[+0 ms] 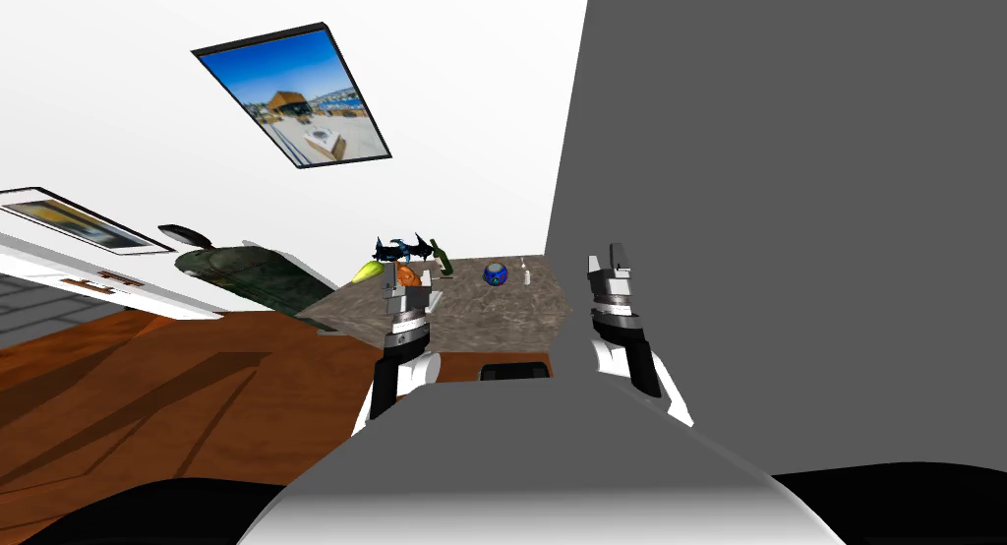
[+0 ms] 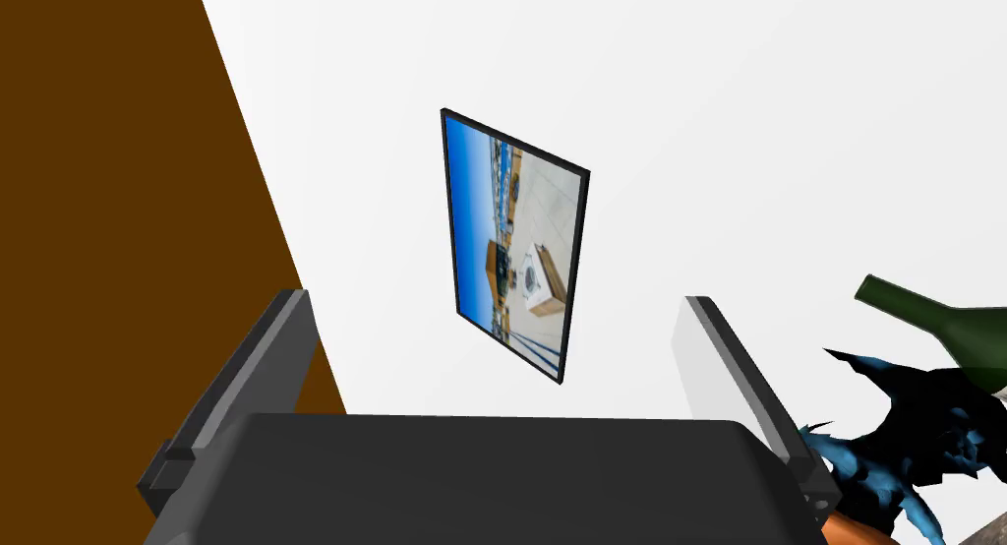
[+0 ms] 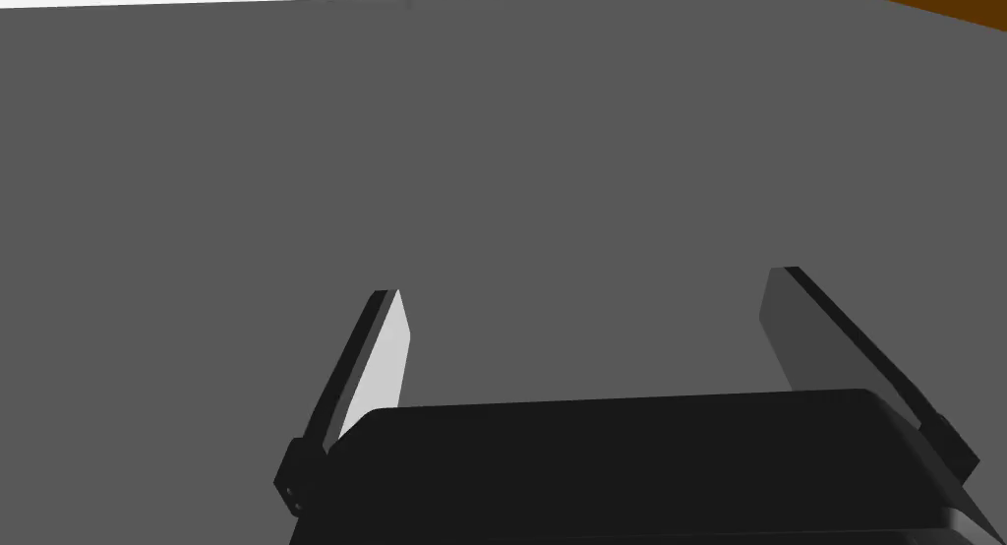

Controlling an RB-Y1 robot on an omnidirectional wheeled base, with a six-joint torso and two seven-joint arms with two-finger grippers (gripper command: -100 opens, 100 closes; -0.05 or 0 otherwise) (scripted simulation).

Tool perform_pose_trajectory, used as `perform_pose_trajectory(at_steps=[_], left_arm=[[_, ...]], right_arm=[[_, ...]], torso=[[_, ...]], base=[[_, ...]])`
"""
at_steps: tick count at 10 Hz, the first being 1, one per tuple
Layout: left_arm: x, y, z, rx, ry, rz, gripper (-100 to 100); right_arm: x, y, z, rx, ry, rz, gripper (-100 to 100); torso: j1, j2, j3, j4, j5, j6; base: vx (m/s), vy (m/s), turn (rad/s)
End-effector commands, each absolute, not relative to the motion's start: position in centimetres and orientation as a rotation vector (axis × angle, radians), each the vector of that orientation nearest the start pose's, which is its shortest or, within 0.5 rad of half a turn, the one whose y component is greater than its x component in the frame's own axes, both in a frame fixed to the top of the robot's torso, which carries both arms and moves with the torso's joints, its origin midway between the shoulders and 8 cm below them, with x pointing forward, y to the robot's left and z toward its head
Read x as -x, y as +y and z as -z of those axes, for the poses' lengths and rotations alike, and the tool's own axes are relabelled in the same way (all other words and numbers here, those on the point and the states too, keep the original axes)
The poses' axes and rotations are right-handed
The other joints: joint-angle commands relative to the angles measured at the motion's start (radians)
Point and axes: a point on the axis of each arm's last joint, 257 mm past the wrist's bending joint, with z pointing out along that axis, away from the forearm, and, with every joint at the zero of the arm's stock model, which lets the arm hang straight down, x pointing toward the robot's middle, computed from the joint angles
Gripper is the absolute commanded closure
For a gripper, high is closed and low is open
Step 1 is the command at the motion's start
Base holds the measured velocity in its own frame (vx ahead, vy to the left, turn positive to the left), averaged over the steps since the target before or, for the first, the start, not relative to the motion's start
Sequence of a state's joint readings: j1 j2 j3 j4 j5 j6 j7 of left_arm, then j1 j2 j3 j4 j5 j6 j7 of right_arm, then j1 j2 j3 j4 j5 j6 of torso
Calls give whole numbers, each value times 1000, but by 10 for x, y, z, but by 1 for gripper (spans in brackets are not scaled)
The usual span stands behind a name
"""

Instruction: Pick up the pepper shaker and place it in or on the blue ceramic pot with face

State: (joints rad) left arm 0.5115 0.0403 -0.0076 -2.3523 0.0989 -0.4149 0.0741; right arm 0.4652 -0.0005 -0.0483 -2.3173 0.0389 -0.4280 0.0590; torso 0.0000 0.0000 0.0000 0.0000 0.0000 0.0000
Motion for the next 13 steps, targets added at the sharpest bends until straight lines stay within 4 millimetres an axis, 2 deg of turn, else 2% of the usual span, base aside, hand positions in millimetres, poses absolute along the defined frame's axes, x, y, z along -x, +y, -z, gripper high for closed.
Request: perform_pose_trajectory(at_steps=[1,4,8,9,10,12,13], left_arm=[[-342,283,-37,739,583,1438,0],[-342,283,-37,739,583,1438,0],[-342,283,-37,739,583,1438,0],[-342,283,-37,739,583,1438,0],[-342,283,-37,739,583,1438,0],[-342,283,-37,739,583,1438,0],[-342,283,-37,739,583,1438,0]], right_arm=[[-353,-281,-33,-572,696,-1174,-100],[-361,-268,-12,-499,805,-1145,-100],[-374,-248,37,-358,1006,-1074,-100],[-375,-248,42,-355,1022,-1067,-100],[-378,-244,61,-309,1088,-1039,-100],[-381,-241,82,-258,1158,-1007,-100],[-382,-238,99,-198,1220,-977,-100]], torso=[[0,0,0,0,0,0],[2,3,2,1,0,0],[8,8,5,2,2,0],[8,9,5,2,2,0],[5,7,4,2,1,0],[6,6,3,1,1,0],[5,5,3,1,1,0]], base=[[-24,28,-50],[-55,42,-85],[-123,109,-49],[-89,68,-15],[-65,64,-12],[-89,85,-20],[-81,78,5]])
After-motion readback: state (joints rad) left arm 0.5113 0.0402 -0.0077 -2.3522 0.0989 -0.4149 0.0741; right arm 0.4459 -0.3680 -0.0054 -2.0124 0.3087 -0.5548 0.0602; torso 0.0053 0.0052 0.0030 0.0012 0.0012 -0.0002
